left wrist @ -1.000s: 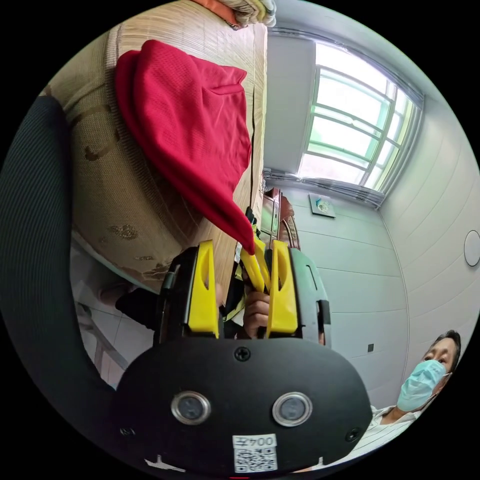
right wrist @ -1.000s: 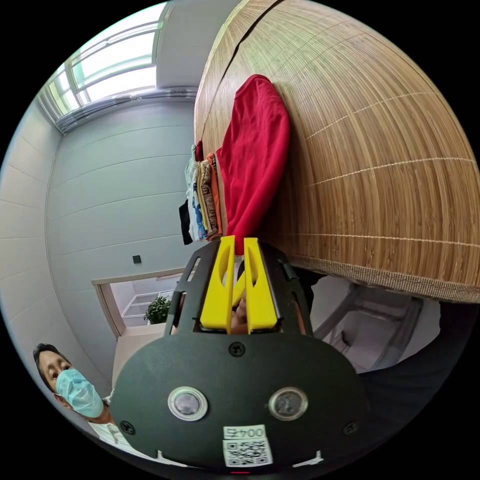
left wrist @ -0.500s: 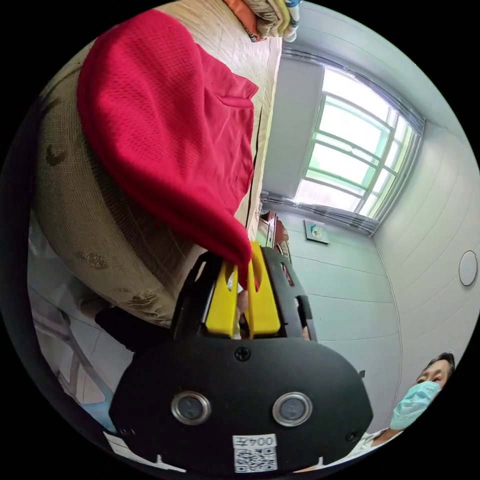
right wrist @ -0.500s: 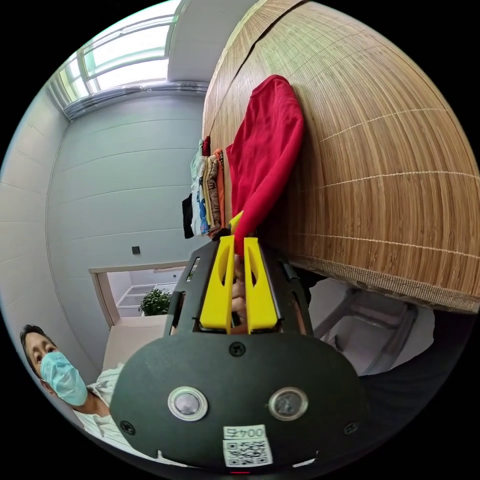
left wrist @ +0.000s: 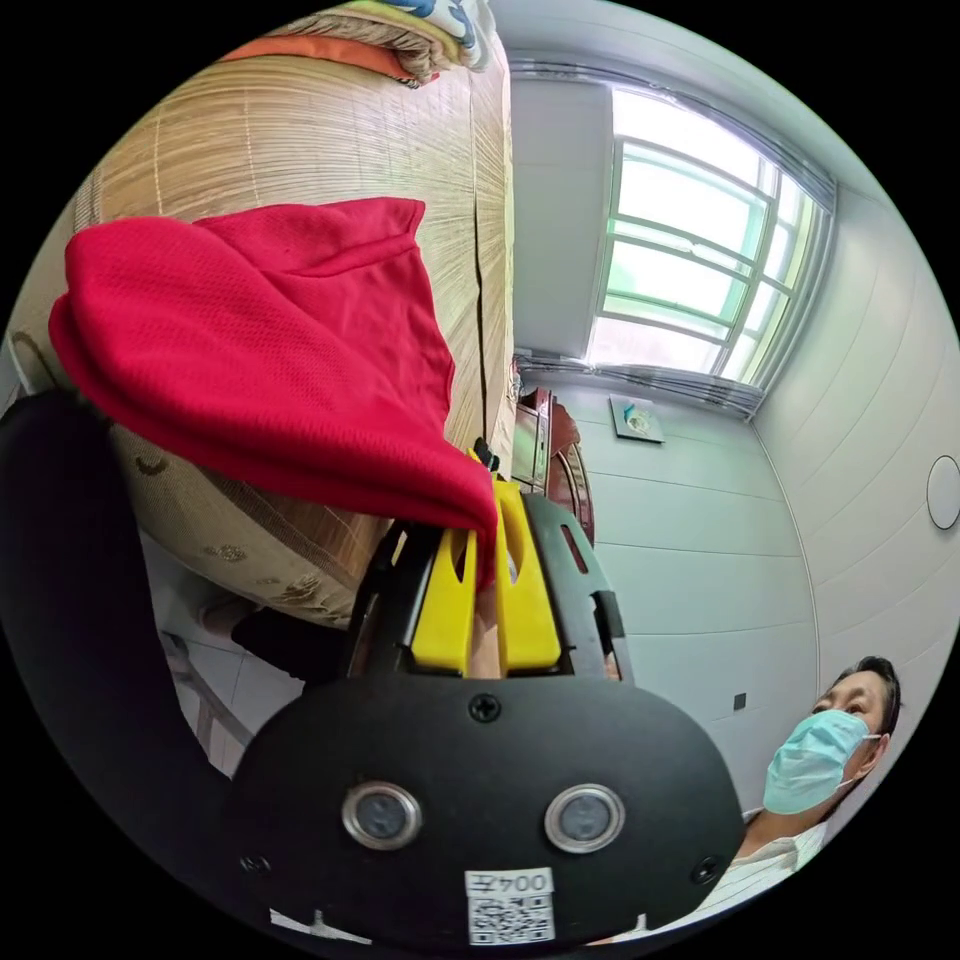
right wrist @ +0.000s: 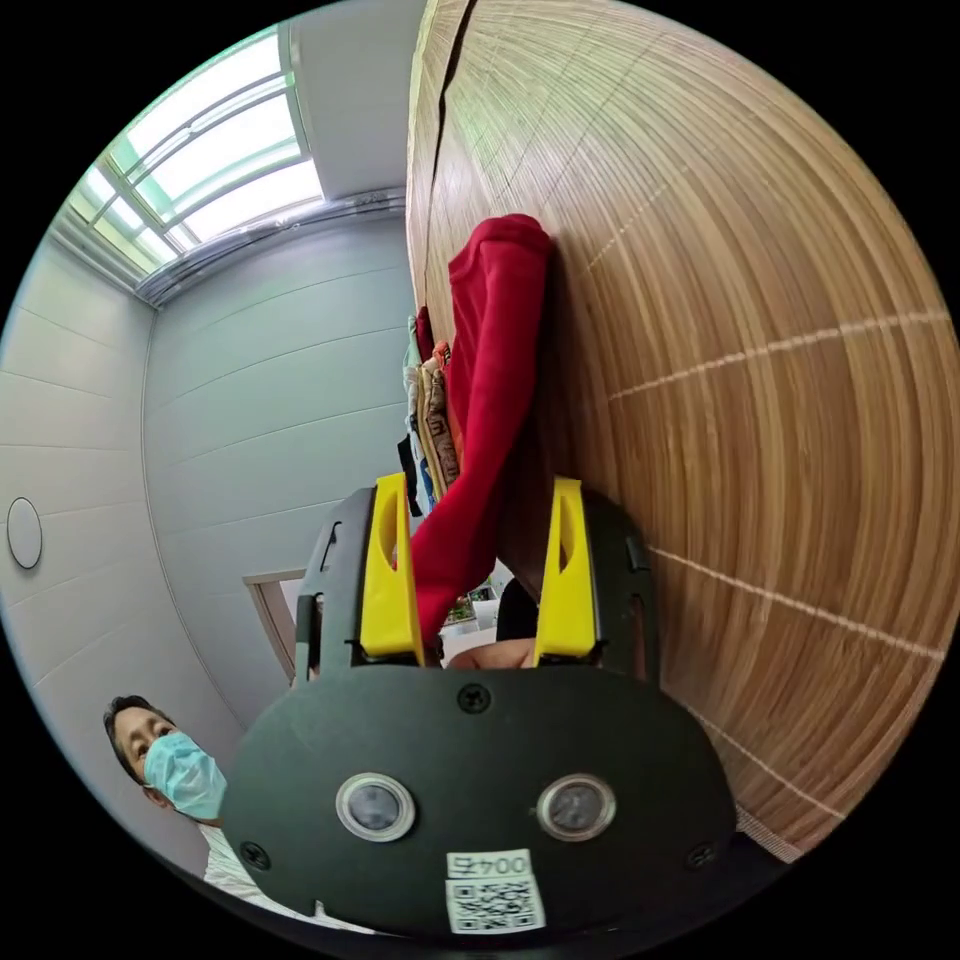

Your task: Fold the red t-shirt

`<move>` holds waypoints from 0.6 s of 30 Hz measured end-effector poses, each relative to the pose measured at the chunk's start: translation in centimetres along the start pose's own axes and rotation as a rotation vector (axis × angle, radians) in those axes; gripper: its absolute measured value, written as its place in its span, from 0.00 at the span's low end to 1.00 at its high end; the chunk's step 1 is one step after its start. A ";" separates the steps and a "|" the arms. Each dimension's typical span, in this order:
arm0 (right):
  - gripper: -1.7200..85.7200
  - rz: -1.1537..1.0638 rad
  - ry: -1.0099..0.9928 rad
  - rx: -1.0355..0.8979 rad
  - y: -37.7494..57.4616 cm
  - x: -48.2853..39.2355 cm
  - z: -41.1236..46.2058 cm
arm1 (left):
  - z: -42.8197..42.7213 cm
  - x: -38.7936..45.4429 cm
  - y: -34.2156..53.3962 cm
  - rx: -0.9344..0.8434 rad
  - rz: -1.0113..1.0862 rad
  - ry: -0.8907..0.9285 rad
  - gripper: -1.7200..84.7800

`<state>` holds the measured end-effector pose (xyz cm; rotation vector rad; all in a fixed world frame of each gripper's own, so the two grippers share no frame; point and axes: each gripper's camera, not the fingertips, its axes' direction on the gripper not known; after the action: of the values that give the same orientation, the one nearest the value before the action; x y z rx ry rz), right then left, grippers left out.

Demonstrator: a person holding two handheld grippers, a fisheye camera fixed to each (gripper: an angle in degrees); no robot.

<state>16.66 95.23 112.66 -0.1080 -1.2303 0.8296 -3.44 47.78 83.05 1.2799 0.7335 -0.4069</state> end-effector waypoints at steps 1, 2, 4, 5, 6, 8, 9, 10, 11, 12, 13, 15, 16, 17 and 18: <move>0.24 -0.005 0.003 -0.010 -1.2 -0.2 0.8 | -0.2 0.0 0.1 -0.002 -0.003 0.005 0.08; 0.23 -0.004 0.004 -0.013 -1.8 -0.3 1.2 | -0.5 -0.1 0.3 -0.009 -0.007 0.013 0.08; 0.23 -0.021 0.042 -0.025 -3.7 -1.0 2.7 | -0.7 0.0 0.6 -0.024 0.000 0.020 0.08; 0.23 -0.025 0.053 -0.028 -4.1 -1.2 3.1 | -0.8 0.1 0.7 -0.036 0.006 0.025 0.08; 0.21 -0.026 0.068 -0.044 -4.9 -1.3 4.1 | -0.8 0.1 0.9 -0.047 0.012 0.034 0.08; 0.17 -0.025 0.120 -0.081 -6.2 -1.5 5.7 | -0.8 0.3 1.0 -0.066 0.036 0.033 0.08; 0.13 -0.024 0.169 -0.091 -7.0 -1.4 6.8 | -0.9 0.4 1.1 -0.080 0.064 0.028 0.08; 0.10 -0.024 0.203 -0.098 -7.8 -1.2 7.8 | -0.9 0.4 1.1 -0.086 0.079 0.026 0.08; 0.10 -0.024 0.207 -0.101 -8.2 -1.0 8.3 | -0.9 0.5 1.1 -0.098 0.108 0.020 0.08; 0.08 -0.016 0.185 -0.109 -8.8 -0.6 9.2 | -0.9 0.6 1.1 -0.108 0.141 0.005 0.08; 0.06 0.003 0.153 -0.105 -9.2 -0.2 10.0 | -1.0 0.7 1.2 -0.108 0.165 -0.008 0.08; 0.05 -0.021 0.149 -0.046 -9.0 -0.6 10.8 | -1.1 1.7 1.4 -0.101 0.319 -0.099 0.08; 0.05 -0.070 0.175 -0.014 -8.5 -1.7 11.4 | -1.1 2.1 1.5 -0.099 0.367 -0.120 0.08; 0.04 -0.099 0.194 -0.001 -8.3 -2.4 11.7 | -1.2 2.8 1.7 -0.095 0.454 -0.144 0.08; 0.04 -0.158 0.226 0.015 -7.8 -3.9 12.5 | -1.5 3.6 2.1 -0.079 0.548 -0.141 0.08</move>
<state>9.46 82.97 118.02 -0.0884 -1.0056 0.6695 0.06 50.14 81.92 1.3026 0.2562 -0.0200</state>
